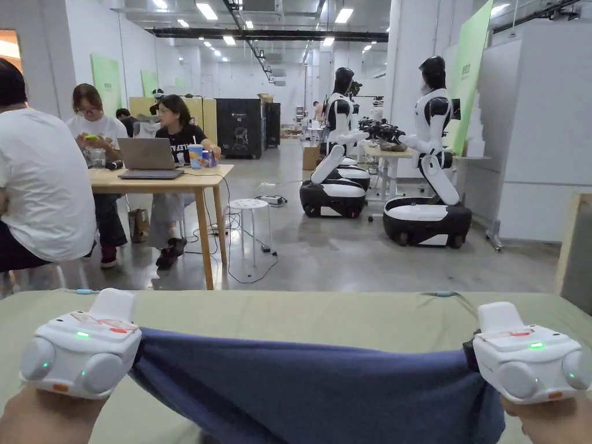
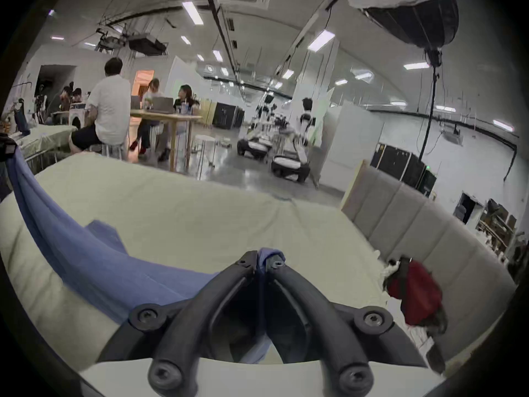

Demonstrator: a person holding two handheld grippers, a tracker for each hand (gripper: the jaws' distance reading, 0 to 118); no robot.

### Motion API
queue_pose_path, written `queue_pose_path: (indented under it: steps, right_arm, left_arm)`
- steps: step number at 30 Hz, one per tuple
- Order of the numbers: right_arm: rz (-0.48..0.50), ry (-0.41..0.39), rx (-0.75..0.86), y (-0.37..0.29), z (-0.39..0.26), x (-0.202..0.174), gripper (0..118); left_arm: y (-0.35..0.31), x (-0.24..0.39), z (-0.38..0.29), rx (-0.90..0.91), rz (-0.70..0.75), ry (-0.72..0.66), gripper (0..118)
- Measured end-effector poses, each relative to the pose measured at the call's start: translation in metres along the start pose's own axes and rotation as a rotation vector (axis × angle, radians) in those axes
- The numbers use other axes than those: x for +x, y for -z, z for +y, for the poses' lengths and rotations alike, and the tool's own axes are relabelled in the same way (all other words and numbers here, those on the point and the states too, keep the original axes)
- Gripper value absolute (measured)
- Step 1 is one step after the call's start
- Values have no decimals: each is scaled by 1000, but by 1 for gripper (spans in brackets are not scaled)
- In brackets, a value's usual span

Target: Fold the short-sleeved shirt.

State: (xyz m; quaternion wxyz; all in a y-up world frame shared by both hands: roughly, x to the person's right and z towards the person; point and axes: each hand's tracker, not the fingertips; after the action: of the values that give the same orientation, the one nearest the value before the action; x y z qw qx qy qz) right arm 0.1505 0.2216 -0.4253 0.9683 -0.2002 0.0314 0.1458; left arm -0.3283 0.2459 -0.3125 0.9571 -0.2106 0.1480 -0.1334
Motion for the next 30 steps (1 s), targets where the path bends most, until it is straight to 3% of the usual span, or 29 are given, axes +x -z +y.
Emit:
queue_pose_path:
  steps: [2,6,9,11,12,13,14,15,16,19,21,24,25,27,28,29,30]
  right_arm:
    - [26,11,-46,-4,-32,-2,5]
    - [32,-69,-173,-3,-110,-16,5]
    - [46,-28,-227,-11,-160,-25,5]
    - [78,66,-257,-19,-169,-29,12]
    - [95,106,-232,-23,-170,-27,30]
    - [106,106,-197,-30,-170,-28,61]
    - [89,67,-204,-37,-166,-29,99]
    - [85,46,-204,-46,-163,-29,115]
    - [87,37,-190,-62,-162,-30,117]
    - [94,52,-76,-116,-168,-34,114]
    - [130,118,-58,-161,-183,-46,114]
    - [175,157,-27,-213,-214,-72,113]
    - [196,178,-10,-228,-223,-82,107]
    - [199,175,-1,-247,-234,-100,64]
    - [184,157,12,-255,-238,-108,35]
    - [169,129,33,-262,-240,-114,11]
    - [170,115,55,-267,-240,-116,6]
  left_arm:
    - [-21,6,-31,-29,-30,13,1]
    - [-33,13,-123,-192,-121,-18,1]
    - [-38,20,-191,-303,-141,-110,1]
    - [-36,25,-212,-339,-145,-112,2]
    - [-38,26,-214,-320,-134,-114,10]
    - [-47,26,-213,-262,-112,-131,32]
    - [-52,25,-210,-244,-84,-119,78]
    - [-59,24,-206,-230,-67,-118,104]
    - [-74,23,-202,-184,-77,-145,113]
    - [-123,31,-193,-81,-99,-119,107]
    - [-156,47,-204,-45,-104,-99,107]
    - [-188,72,-228,-65,-150,-125,107]
    - [-200,84,-238,-81,-163,-131,106]
    - [-209,97,-251,-94,-153,-137,91]
    - [-213,101,-256,-102,-158,-133,79]
    - [-219,104,-261,-105,-160,-126,53]
    - [-221,104,-262,-108,-169,-122,27]
